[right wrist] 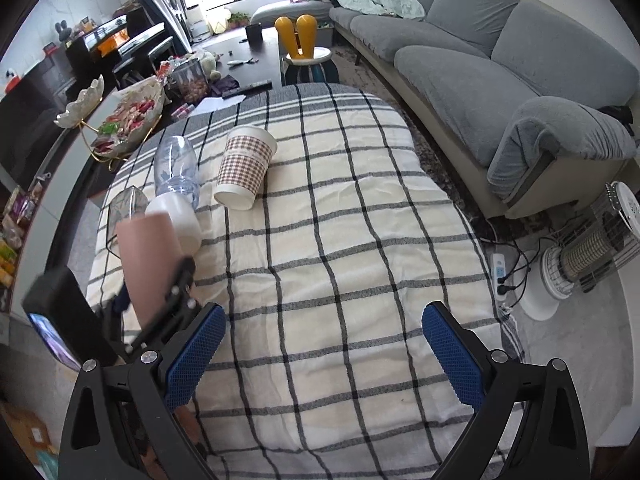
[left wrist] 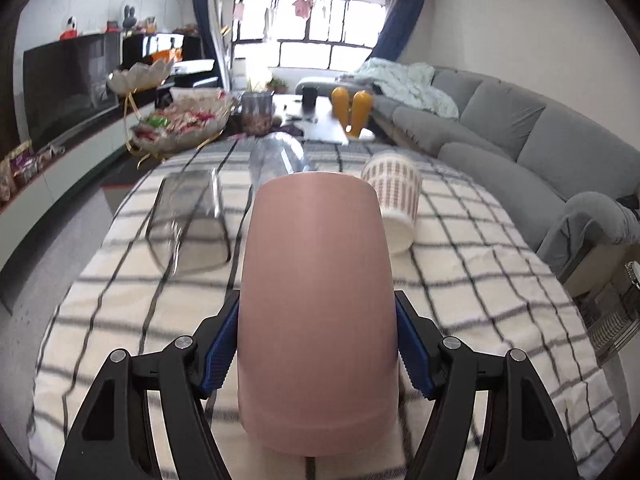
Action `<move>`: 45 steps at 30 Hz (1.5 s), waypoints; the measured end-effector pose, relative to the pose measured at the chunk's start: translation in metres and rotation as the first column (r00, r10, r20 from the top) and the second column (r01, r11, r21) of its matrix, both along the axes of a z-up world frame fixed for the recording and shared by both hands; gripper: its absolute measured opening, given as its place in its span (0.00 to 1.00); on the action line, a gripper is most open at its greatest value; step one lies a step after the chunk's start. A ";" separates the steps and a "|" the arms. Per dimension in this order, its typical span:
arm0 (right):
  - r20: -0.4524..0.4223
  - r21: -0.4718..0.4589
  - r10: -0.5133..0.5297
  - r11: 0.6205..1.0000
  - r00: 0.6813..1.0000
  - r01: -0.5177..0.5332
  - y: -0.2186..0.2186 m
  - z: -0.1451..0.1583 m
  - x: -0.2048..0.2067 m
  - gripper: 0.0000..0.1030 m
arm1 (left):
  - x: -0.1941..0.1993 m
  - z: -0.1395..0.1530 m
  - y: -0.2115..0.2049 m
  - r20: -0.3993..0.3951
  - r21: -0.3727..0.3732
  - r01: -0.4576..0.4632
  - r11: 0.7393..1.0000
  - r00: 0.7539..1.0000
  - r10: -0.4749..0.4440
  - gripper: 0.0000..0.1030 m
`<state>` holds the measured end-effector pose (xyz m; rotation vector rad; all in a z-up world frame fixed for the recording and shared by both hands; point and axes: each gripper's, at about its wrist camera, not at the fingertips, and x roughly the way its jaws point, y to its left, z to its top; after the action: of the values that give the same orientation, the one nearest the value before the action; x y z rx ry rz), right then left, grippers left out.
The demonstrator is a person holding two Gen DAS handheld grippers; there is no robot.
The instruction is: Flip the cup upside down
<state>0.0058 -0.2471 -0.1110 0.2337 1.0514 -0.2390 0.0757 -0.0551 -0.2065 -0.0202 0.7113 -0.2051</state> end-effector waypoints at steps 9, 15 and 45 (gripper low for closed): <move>0.016 0.001 0.011 1.000 1.000 -0.011 0.002 0.006 -0.011 0.96 | -0.026 -0.002 0.001 -0.012 0.024 -0.001 1.000 1.000 0.001 0.69; 0.026 0.002 0.013 1.000 1.000 -0.013 0.003 0.006 -0.019 0.96 | -0.036 -0.003 0.007 -0.064 0.001 0.000 1.000 0.998 0.000 0.69; 0.156 -0.058 0.054 0.997 0.986 -0.046 0.013 0.033 -0.045 0.96 | -0.080 0.047 0.015 -0.084 0.025 0.040 0.999 0.996 -0.038 0.86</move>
<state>-0.0390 -0.2336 -0.0777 0.1744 0.8917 -0.1999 -0.0046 -0.0400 -0.1599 0.0108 0.7978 -0.2328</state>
